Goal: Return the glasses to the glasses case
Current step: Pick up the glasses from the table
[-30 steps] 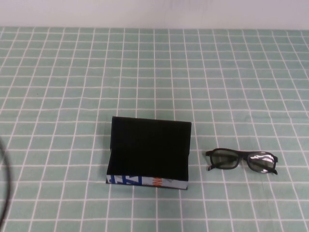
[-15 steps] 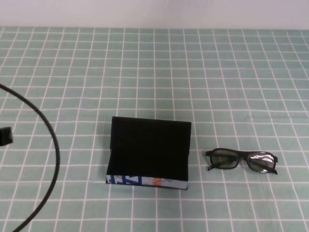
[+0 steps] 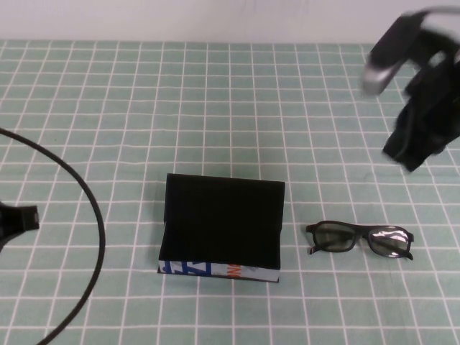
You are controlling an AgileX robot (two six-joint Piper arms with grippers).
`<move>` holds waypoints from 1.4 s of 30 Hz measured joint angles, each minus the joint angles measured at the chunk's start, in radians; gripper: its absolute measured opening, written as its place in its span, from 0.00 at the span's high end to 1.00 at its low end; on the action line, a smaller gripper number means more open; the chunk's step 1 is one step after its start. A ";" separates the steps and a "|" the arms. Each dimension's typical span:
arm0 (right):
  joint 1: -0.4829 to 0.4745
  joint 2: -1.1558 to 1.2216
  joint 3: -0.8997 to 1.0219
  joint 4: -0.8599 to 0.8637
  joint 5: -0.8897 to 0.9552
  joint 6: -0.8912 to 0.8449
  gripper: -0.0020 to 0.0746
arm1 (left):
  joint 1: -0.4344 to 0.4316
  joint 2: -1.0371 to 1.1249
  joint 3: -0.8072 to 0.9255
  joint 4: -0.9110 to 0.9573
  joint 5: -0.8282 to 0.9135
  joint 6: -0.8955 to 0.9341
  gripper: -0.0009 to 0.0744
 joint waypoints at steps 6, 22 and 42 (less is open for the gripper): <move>0.013 0.156 -0.002 -0.001 0.001 -0.064 0.95 | 0.000 0.000 0.000 0.000 0.069 0.051 0.99; 0.016 0.352 -0.006 0.058 -0.008 -0.081 0.52 | 0.000 0.001 0.000 -0.004 0.116 0.093 0.99; 0.016 0.437 -0.007 0.079 -0.015 -0.100 0.57 | 0.000 0.001 -0.002 -0.004 0.130 0.095 0.99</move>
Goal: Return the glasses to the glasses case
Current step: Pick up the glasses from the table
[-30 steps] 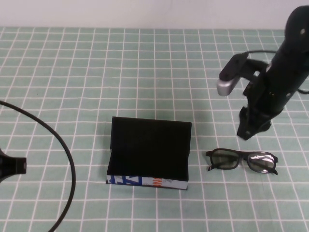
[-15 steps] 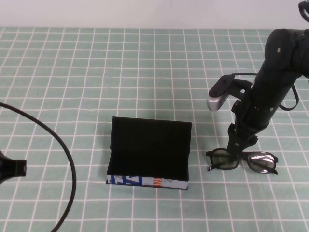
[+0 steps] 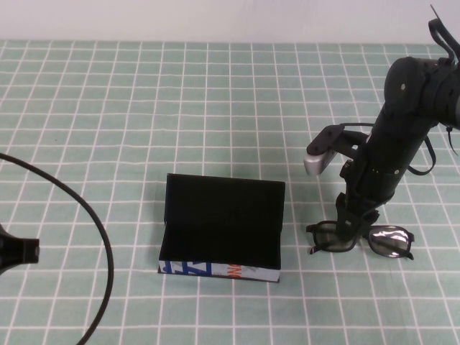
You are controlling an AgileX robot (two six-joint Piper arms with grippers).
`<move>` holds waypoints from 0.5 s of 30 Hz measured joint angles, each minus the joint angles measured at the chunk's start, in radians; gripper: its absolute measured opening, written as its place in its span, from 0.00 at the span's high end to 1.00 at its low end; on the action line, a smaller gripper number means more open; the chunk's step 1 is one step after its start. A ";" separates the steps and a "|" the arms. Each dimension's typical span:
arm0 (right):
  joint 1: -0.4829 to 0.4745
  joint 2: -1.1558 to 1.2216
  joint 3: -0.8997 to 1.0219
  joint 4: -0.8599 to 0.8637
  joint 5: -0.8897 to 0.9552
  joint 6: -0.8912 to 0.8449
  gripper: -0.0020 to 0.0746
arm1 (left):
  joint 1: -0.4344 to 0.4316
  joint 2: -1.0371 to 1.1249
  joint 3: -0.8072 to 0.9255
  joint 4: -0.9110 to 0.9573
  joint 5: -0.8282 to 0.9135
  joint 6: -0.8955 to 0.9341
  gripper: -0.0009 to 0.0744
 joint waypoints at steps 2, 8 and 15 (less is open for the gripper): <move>0.000 0.001 0.000 0.000 0.000 0.000 0.63 | 0.000 0.000 0.000 0.000 0.000 0.000 0.99; 0.000 0.001 0.000 0.002 0.000 0.000 0.82 | 0.000 0.000 0.000 0.000 0.000 0.000 0.99; 0.000 0.001 0.000 0.007 0.000 0.000 0.97 | 0.000 0.000 0.000 0.010 0.000 0.000 0.99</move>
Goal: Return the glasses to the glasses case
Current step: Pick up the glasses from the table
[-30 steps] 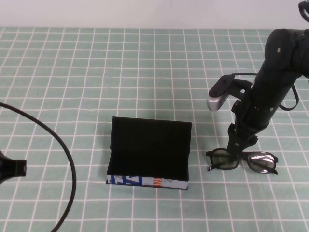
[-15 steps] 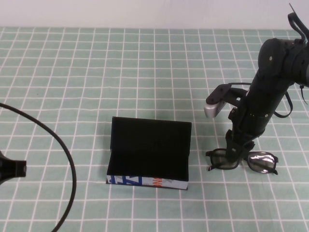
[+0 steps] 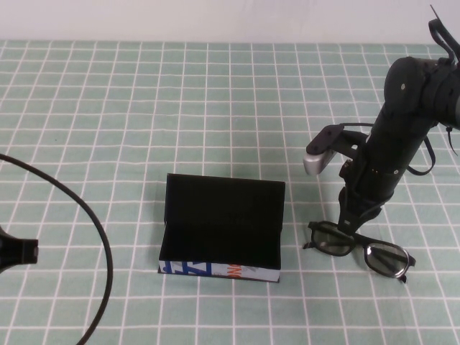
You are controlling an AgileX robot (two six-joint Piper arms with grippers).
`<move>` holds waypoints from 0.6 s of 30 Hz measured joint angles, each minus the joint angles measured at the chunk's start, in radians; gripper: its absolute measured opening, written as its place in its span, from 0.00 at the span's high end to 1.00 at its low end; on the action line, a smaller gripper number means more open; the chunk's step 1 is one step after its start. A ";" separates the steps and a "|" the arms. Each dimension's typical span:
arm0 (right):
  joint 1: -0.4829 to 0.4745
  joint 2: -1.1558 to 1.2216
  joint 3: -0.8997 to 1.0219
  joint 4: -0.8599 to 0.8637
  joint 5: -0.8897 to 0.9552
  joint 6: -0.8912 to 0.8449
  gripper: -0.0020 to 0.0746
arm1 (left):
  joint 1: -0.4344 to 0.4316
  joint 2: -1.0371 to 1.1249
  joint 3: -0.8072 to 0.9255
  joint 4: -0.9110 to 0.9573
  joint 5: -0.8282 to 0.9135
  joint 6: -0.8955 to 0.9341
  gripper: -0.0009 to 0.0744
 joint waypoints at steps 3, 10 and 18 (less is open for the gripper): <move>0.000 0.000 0.000 0.009 0.000 0.000 0.98 | 0.000 0.000 0.000 0.000 0.000 0.000 0.99; 0.000 0.000 0.000 0.038 0.000 -0.027 0.99 | 0.000 0.000 0.000 0.002 0.000 0.000 0.99; 0.000 -0.038 -0.044 0.040 -0.003 -0.033 0.99 | 0.000 0.000 0.000 0.004 0.000 0.002 0.99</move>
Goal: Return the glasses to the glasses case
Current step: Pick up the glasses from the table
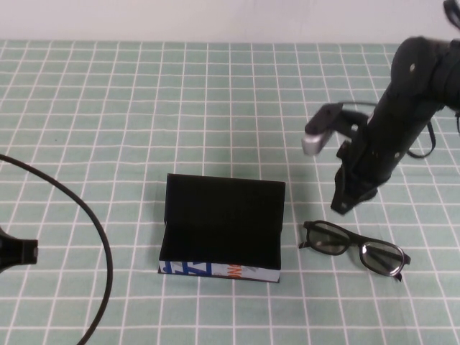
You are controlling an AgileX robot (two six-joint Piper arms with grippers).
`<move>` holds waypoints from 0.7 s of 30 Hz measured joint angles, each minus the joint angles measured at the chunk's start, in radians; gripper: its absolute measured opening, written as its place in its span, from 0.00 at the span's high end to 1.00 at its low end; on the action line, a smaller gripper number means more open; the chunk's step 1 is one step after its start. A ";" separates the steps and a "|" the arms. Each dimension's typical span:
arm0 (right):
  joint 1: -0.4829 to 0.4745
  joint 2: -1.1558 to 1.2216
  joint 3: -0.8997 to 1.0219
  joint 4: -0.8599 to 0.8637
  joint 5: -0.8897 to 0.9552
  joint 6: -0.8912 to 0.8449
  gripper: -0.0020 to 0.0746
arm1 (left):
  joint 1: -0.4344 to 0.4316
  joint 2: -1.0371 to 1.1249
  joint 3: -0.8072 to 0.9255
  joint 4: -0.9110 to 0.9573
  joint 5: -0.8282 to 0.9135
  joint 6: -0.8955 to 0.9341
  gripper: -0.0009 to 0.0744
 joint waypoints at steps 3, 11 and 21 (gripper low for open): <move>0.000 -0.020 -0.021 0.001 0.000 0.000 0.99 | 0.000 0.000 0.000 0.000 0.000 0.000 0.99; 0.000 -0.031 -0.027 -0.020 0.002 0.027 0.83 | 0.000 0.000 0.000 0.000 0.000 0.002 0.99; 0.000 -0.029 -0.004 -0.049 0.002 0.157 0.61 | 0.000 0.000 0.000 0.000 0.000 0.002 0.99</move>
